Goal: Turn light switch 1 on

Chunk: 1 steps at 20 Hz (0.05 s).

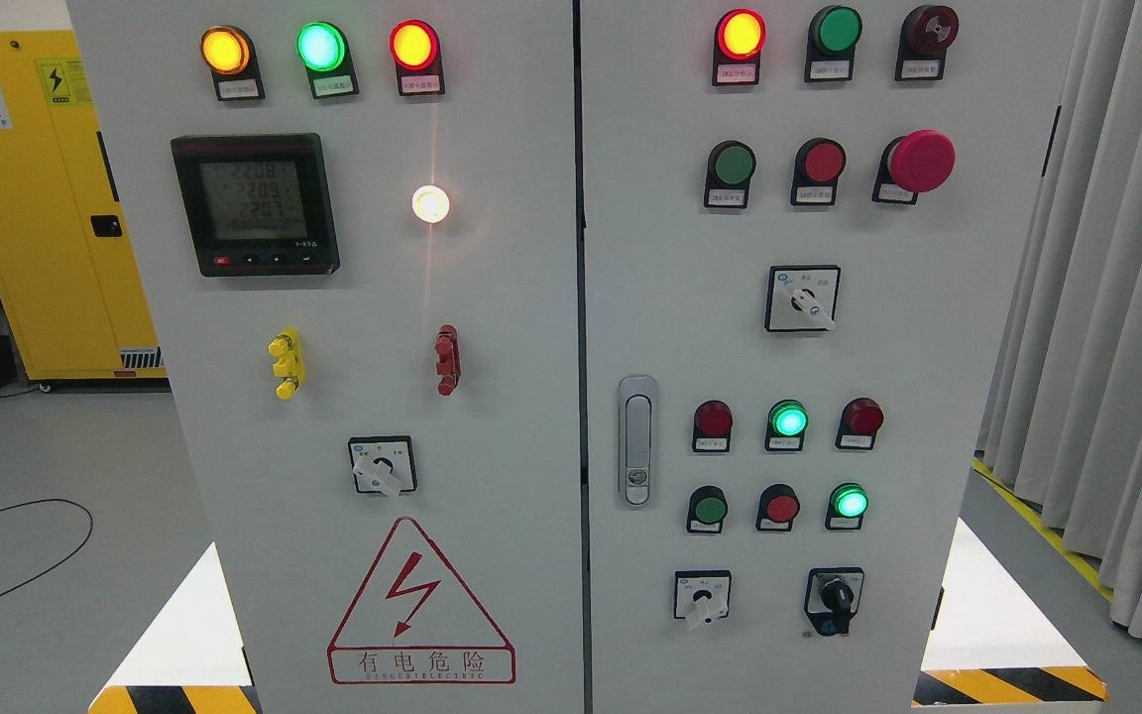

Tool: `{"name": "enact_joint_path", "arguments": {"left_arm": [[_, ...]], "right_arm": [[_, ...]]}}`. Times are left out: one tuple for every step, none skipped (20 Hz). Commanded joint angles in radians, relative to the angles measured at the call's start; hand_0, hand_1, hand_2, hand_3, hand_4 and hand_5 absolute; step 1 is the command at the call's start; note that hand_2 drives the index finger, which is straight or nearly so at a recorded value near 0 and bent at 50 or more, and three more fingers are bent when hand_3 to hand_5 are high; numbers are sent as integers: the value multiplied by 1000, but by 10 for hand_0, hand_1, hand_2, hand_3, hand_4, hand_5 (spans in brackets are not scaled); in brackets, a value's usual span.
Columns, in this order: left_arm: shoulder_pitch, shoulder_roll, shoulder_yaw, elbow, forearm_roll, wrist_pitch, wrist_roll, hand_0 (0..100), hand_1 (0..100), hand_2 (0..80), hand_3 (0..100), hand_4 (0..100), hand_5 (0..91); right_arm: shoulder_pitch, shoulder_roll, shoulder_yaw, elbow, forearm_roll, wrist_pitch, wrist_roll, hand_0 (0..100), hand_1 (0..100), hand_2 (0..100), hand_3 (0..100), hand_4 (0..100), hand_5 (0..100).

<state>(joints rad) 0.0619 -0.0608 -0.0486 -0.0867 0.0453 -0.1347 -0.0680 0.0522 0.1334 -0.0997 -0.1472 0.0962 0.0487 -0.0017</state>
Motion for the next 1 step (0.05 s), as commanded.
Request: {"name": "enact_joint_path", "arguments": {"left_arm": [[-5, -10, -39, 54, -1, 1, -4, 140, 131, 0, 0, 0, 0]], "right_arm": [[0, 0, 0, 0, 0, 0, 0, 0, 500, 40, 0, 0, 0]]}}
